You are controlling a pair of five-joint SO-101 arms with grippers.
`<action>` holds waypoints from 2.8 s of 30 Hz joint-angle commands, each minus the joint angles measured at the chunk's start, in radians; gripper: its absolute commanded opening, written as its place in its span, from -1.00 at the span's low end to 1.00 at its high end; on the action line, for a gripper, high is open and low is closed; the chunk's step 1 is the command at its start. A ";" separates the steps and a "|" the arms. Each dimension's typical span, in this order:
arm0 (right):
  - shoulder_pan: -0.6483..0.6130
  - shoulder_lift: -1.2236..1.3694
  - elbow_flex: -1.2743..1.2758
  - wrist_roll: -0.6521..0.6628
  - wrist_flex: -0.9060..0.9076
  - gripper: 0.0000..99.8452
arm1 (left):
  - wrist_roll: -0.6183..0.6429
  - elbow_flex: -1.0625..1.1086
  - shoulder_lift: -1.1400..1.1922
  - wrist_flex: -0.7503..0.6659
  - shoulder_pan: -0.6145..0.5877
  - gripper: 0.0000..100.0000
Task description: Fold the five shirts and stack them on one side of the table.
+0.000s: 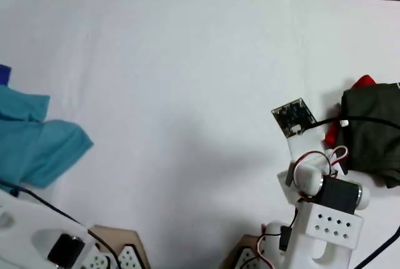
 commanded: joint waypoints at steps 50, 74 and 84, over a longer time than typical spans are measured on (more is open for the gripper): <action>0.360 -0.005 -0.003 0.005 -0.096 -0.33 | 0.245 1.109 -0.750 0.021 1.886 -0.95; 0.311 -0.007 0.054 0.006 -0.116 -0.33 | -0.322 1.623 -0.695 0.137 0.628 -0.52; 0.222 -0.013 0.054 0.005 -0.117 -0.33 | -0.582 1.762 -0.468 -0.173 0.308 -0.52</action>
